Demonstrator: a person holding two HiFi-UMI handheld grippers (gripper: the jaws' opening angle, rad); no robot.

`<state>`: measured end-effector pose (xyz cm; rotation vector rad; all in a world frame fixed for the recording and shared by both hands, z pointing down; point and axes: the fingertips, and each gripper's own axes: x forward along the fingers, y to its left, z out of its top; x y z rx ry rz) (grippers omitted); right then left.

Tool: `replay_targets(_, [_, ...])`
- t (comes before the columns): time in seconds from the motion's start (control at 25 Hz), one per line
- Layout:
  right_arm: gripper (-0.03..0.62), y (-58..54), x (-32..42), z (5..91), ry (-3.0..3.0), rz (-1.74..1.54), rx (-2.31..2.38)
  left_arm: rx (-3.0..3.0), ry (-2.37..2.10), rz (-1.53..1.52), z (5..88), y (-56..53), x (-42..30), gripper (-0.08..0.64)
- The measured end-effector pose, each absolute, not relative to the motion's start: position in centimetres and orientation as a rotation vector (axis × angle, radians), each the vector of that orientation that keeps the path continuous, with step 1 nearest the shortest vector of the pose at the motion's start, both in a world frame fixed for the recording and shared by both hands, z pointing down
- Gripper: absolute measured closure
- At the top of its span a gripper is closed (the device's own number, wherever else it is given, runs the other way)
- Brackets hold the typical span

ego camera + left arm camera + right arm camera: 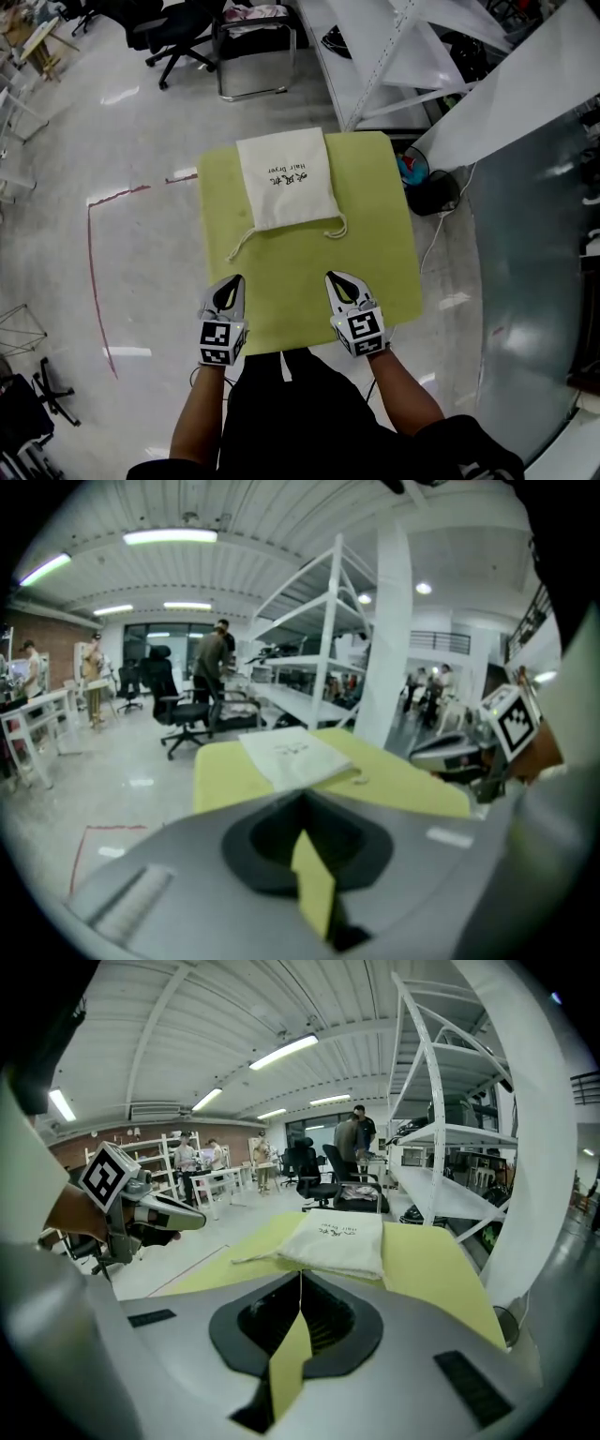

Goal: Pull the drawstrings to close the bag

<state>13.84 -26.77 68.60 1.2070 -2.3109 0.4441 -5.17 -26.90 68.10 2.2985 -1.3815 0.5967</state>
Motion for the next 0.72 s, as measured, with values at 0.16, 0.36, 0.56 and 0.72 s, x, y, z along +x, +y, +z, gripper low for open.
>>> replay_targets(0.16, [0.601, -27.3, 14.1, 70.6, -2.274, 0.462, 1.171, 2.23, -1.412, 0.642, 70.2, -27.6, -6.8, 0.555])
replay_targets(0.36, [0.601, -28.6, 14.2, 73.3, -2.222, 0.457, 1.14, 2.202, -1.417, 0.758, 73.4, -28.7, -8.3, 0.549])
replay_targets(0.56, [0.598, -30.6, 14.0, 75.1, -2.207, 0.384, 1.094, 2.18, -1.376, 0.855, 76.4, -29.6, -8.3, 0.397])
replay_targets(0.72, [0.56, -32.5, 13.4, 76.8, -2.178, 0.317, 1.028, 2.134, -1.372, 0.884, 78.3, -30.2, -8.7, 0.377])
